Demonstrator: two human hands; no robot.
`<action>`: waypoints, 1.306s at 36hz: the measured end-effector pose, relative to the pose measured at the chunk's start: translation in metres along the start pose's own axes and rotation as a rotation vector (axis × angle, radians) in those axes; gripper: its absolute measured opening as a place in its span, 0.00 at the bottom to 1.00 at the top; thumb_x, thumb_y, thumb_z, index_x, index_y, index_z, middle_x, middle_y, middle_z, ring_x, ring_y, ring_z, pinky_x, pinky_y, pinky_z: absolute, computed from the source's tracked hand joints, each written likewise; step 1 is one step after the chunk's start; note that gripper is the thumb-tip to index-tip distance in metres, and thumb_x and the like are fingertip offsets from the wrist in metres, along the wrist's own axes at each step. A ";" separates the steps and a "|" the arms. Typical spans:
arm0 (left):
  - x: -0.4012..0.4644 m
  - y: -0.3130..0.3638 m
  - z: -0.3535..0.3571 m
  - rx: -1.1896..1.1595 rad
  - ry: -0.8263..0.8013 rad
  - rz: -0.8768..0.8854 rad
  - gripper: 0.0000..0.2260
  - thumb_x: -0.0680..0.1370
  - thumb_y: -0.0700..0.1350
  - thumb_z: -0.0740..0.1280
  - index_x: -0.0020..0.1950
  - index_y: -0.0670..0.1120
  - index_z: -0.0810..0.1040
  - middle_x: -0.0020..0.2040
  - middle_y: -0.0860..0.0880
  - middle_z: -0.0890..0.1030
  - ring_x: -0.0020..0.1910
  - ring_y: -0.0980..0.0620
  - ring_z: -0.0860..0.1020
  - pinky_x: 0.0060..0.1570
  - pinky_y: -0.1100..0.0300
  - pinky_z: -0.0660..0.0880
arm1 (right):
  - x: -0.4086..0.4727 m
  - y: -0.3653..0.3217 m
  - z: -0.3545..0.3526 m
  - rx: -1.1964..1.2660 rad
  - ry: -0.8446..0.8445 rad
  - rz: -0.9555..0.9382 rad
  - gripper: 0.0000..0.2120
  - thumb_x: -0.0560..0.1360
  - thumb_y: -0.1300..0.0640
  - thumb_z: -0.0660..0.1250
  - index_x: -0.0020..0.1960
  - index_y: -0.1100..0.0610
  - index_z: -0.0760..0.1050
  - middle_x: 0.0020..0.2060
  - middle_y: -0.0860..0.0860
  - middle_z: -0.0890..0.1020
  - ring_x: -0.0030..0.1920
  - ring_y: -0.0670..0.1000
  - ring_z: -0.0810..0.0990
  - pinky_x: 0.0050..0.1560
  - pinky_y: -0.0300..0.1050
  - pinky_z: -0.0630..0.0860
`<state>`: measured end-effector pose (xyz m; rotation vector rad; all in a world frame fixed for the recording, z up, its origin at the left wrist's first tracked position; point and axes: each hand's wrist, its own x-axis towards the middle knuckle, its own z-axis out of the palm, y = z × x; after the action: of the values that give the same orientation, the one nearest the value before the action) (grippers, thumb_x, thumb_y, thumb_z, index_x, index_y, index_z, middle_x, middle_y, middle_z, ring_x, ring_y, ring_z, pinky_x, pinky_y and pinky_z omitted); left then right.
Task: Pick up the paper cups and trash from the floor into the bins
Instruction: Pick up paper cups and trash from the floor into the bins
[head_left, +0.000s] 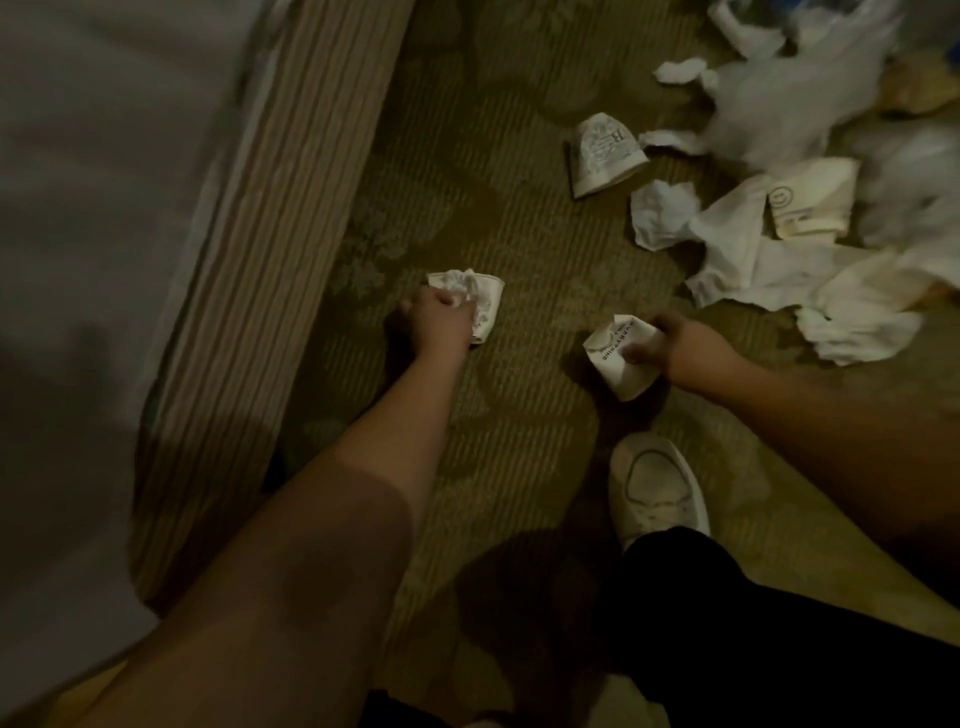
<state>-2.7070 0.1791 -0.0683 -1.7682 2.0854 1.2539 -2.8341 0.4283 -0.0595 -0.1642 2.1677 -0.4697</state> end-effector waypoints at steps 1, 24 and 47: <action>-0.001 0.002 0.001 -0.036 0.007 -0.019 0.21 0.74 0.53 0.74 0.62 0.45 0.74 0.63 0.46 0.73 0.59 0.44 0.75 0.57 0.51 0.75 | 0.000 0.003 0.000 0.002 0.000 0.000 0.28 0.75 0.46 0.72 0.71 0.54 0.71 0.62 0.56 0.78 0.57 0.57 0.78 0.49 0.49 0.75; -0.056 0.065 0.017 -0.292 -0.403 0.061 0.19 0.78 0.36 0.68 0.69 0.43 0.75 0.57 0.47 0.81 0.45 0.56 0.80 0.39 0.62 0.75 | 0.019 0.028 -0.093 -0.067 0.274 -0.176 0.20 0.73 0.46 0.73 0.62 0.53 0.79 0.62 0.51 0.75 0.62 0.54 0.74 0.60 0.51 0.72; -0.051 0.101 0.044 -0.139 -0.579 0.085 0.20 0.76 0.35 0.69 0.67 0.46 0.76 0.58 0.44 0.83 0.53 0.46 0.82 0.57 0.47 0.78 | 0.034 0.036 -0.061 -0.022 0.071 0.167 0.26 0.76 0.51 0.71 0.72 0.55 0.71 0.53 0.54 0.78 0.48 0.52 0.78 0.41 0.44 0.76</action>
<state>-2.7962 0.2429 -0.0174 -1.1644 1.7799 1.7149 -2.9013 0.4687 -0.0661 0.0216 2.2346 -0.3607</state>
